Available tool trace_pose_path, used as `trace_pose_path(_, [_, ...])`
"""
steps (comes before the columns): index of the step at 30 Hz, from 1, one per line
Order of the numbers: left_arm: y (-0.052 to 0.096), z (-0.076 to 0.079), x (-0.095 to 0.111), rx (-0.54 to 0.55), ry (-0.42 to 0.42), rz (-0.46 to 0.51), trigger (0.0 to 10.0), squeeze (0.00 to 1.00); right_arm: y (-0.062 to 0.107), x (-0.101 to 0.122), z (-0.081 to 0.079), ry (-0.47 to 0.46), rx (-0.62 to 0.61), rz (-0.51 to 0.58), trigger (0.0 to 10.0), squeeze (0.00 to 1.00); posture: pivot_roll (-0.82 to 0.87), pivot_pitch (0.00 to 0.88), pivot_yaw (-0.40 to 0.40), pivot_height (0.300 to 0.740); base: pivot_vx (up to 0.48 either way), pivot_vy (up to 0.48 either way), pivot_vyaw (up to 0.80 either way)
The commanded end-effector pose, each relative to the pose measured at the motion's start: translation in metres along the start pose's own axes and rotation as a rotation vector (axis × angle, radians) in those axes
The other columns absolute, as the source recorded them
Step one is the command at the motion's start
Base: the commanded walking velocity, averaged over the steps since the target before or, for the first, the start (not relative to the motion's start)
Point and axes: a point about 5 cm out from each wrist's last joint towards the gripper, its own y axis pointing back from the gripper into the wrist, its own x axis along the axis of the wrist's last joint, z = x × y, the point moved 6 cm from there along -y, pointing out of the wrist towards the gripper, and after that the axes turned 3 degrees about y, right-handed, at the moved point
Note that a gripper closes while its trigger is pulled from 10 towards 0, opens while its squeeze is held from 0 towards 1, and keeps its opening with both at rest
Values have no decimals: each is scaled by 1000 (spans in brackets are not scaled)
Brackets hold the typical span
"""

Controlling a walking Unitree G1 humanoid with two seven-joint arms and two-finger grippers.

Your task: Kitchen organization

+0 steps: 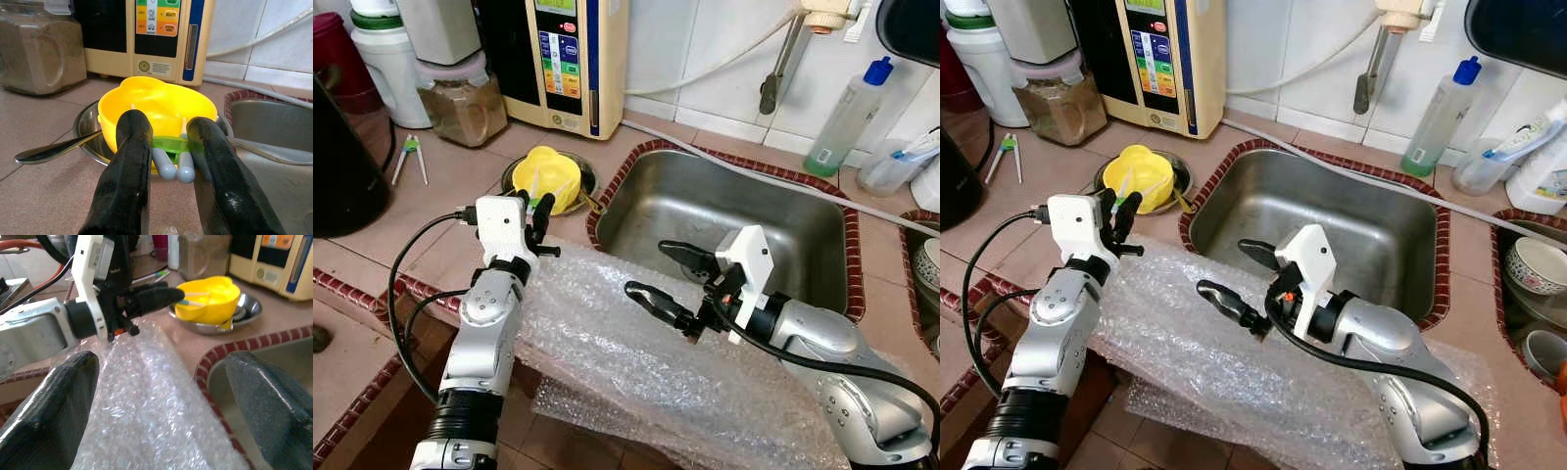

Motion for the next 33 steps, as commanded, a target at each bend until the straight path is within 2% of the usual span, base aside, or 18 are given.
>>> trace_pose_path(1, [1, -4, 6, 19, -30, 19, 0, 0, 0, 3, 6, 1, -26, 15, 10000, 0, -2, 91, -22, 740, 0, 0, 0])
trace_pose_path(5, [-1, -9, 12, 47, -39, 37, 0, 0, -1, 5, 9, -27, -42, 38, 10000, 0, 0, 92, -23, 740, 0, 0, 0])
trace_pose_path(13, [-1, -4, 32, 33, -73, 117, 0, 0, -2, 6, 14, -22, -76, 45, 10000, 0, 2, 92, -28, 740, 0, 0, 0])
trace_pose_path(16, [0, 2, 41, 8, -92, 158, 0, 0, -3, 8, 17, -30, -89, 59, 10000, 0, 3, 93, -30, 740, 0, 0, 0])
trace_pose_path(19, [4, 17, 55, -60, -131, 224, 0, 0, -4, 12, 20, -43, -111, 82, 10000, 0, 6, 93, -32, 740, 0, 0, 0])
trace_pose_path(24, [5, 19, 60, -73, -143, 246, 0, 0, -5, 13, 22, -54, -127, 93, 10000, 0, 6, 93, -33, 740, 0, 0, 0])
trace_pose_path(25, [7, 30, 67, -128, -136, 283, 0, 0, -6, 16, 29, -65, -158, 113, 10000, 0, 5, 92, -35, 740, 0, 0, 0])
trace_pose_path(27, [8, 38, 71, -168, -123, 304, 0, 0, -6, 20, 34, -83, -186, 133, 10000, 0, 5, 91, -37, 740, 0, 0, 0])
trace_pose_path(29, [11, 52, 77, -245, -102, 330, 0, 0, -5, 32, 52, -152, -267, 201, 10000, 0, 5, 89, -38, 740, 0, 0, 0])
trace_pose_path(31, [12, 55, 78, -263, -94, 333, 0, 0, -4, 34, 56, -173, -285, 217, 10000, 0, 5, 89, -38, 740, 0, 0, 0])
trace_pose_path(33, [14, 65, 82, -316, -50, 339, 0, 0, -2, 40, 70, -241, -346, 271, 10000, 0, 3, 89, -36, 740, 0, 0, 0])
